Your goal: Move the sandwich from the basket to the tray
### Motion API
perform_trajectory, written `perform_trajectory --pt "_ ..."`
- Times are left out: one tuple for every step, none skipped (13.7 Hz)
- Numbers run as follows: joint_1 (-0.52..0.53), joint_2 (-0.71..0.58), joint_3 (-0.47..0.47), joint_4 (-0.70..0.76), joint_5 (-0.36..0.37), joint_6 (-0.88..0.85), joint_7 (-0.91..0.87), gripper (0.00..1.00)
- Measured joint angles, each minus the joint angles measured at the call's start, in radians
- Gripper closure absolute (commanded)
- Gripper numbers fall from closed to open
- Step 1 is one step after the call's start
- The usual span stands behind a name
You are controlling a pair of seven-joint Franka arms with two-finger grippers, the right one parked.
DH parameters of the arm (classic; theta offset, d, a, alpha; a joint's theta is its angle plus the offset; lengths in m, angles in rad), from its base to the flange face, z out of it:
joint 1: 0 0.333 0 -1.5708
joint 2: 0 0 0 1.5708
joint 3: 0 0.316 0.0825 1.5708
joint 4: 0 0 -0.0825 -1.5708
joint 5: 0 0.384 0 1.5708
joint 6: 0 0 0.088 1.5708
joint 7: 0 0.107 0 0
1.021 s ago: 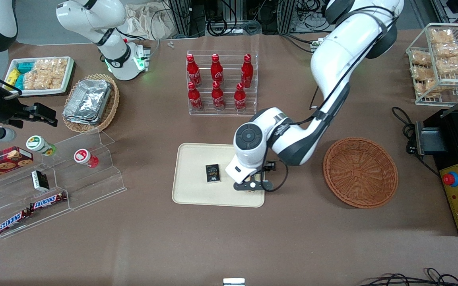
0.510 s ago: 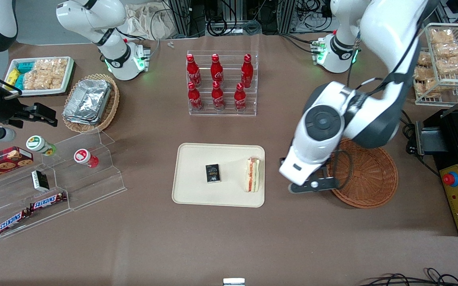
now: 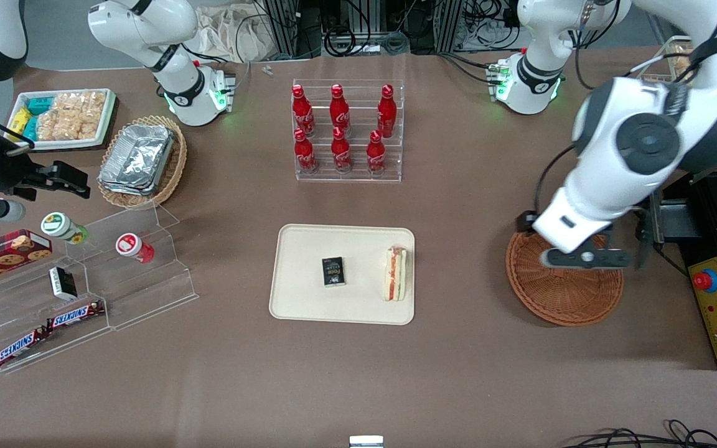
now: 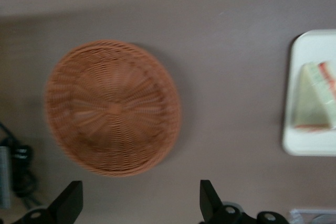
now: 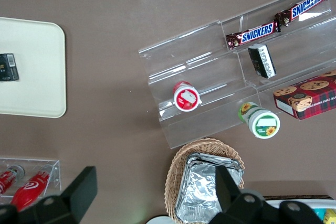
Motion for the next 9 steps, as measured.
perform_trajectory --pt "0.005 -0.027 0.038 -0.029 -0.016 0.001 0.049 0.00" --pt "0.013 -0.046 0.063 -0.048 -0.023 0.001 0.083 0.00" --pt "0.023 -0.056 0.075 -0.057 -0.025 0.001 0.114 0.00" --pt "0.034 -0.060 0.078 -0.058 -0.026 -0.003 0.144 0.00" --pt "0.040 -0.061 0.078 -0.056 -0.026 -0.013 0.171 0.00" --pt "0.042 -0.061 0.078 -0.046 -0.026 -0.022 0.185 0.00" --pt "0.042 -0.057 0.078 -0.027 -0.026 -0.034 0.191 0.00" --pt "0.042 -0.049 0.078 0.000 -0.026 -0.055 0.196 0.00" --pt "0.041 -0.036 0.077 0.032 -0.026 -0.074 0.198 0.00"
